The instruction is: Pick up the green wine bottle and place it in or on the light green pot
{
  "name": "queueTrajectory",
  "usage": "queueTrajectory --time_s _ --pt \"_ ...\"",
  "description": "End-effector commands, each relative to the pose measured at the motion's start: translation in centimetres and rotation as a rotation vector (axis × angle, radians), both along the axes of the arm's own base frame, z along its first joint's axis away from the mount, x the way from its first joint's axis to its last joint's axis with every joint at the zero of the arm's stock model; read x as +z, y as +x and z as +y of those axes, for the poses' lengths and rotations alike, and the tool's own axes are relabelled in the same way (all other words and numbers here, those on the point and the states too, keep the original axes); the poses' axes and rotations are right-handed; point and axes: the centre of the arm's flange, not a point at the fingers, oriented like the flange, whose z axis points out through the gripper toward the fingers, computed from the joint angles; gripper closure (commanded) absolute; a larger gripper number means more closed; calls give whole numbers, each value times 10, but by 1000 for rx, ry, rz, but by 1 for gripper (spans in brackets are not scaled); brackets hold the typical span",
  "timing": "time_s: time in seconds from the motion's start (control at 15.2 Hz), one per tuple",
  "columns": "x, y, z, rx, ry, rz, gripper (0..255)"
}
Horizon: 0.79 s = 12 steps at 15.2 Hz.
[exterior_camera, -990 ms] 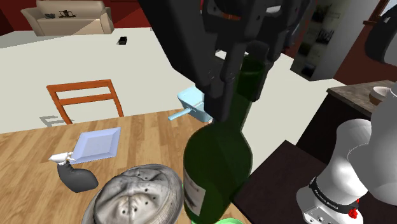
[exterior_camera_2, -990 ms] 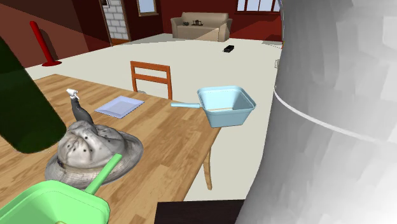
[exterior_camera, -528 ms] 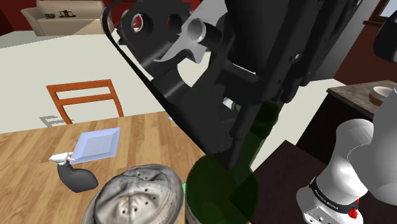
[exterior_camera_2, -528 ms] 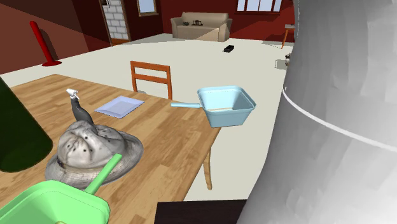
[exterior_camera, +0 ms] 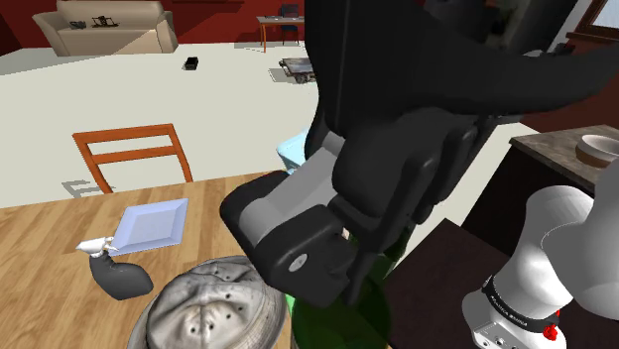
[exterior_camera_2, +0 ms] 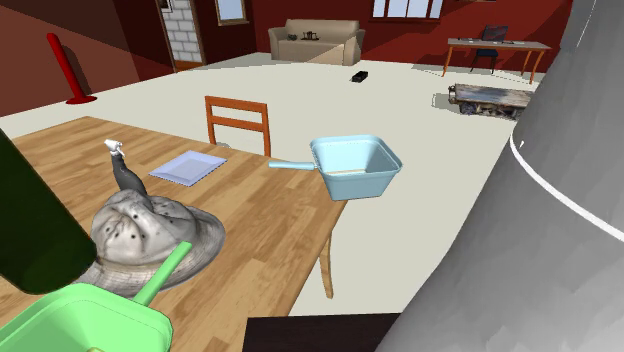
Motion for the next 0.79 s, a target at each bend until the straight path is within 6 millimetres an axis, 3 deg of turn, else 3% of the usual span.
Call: queueTrajectory --time_s 0.0,0.73 --pt "-10 1 0 0 1 0 255" --pt "-68 1 0 0 1 0 255"
